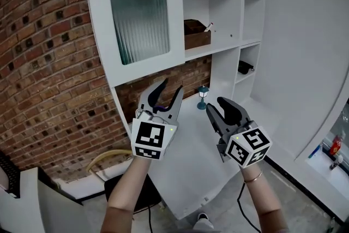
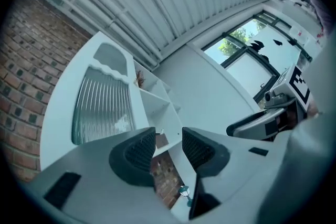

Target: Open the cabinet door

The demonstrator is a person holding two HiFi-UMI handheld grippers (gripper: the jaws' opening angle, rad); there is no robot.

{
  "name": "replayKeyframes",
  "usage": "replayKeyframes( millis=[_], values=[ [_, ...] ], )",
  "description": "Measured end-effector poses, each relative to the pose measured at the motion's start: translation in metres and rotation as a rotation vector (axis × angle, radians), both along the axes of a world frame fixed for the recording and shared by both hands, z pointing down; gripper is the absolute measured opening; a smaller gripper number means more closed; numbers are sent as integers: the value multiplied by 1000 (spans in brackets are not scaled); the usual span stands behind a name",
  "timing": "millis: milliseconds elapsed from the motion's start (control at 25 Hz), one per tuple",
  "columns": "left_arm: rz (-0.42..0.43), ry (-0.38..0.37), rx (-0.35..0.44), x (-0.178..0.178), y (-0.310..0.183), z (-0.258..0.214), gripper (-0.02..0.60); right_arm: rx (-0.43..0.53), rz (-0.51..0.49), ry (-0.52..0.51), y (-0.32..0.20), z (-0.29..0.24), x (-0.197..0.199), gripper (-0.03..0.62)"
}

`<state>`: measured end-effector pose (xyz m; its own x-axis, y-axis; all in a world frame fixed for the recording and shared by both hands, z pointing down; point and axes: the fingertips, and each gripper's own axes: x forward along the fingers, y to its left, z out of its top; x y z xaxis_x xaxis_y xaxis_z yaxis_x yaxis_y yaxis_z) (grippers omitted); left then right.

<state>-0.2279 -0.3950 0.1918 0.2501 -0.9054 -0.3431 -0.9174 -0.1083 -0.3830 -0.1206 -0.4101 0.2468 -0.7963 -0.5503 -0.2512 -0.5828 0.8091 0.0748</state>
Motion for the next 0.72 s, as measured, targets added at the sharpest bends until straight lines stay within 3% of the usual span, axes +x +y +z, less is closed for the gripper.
replayKeyframes(
  millis=[720],
  values=[
    [-318,-209,186,-16,-99,-161,146,192,-218,-67,-92,-109,-62,150]
  ],
)
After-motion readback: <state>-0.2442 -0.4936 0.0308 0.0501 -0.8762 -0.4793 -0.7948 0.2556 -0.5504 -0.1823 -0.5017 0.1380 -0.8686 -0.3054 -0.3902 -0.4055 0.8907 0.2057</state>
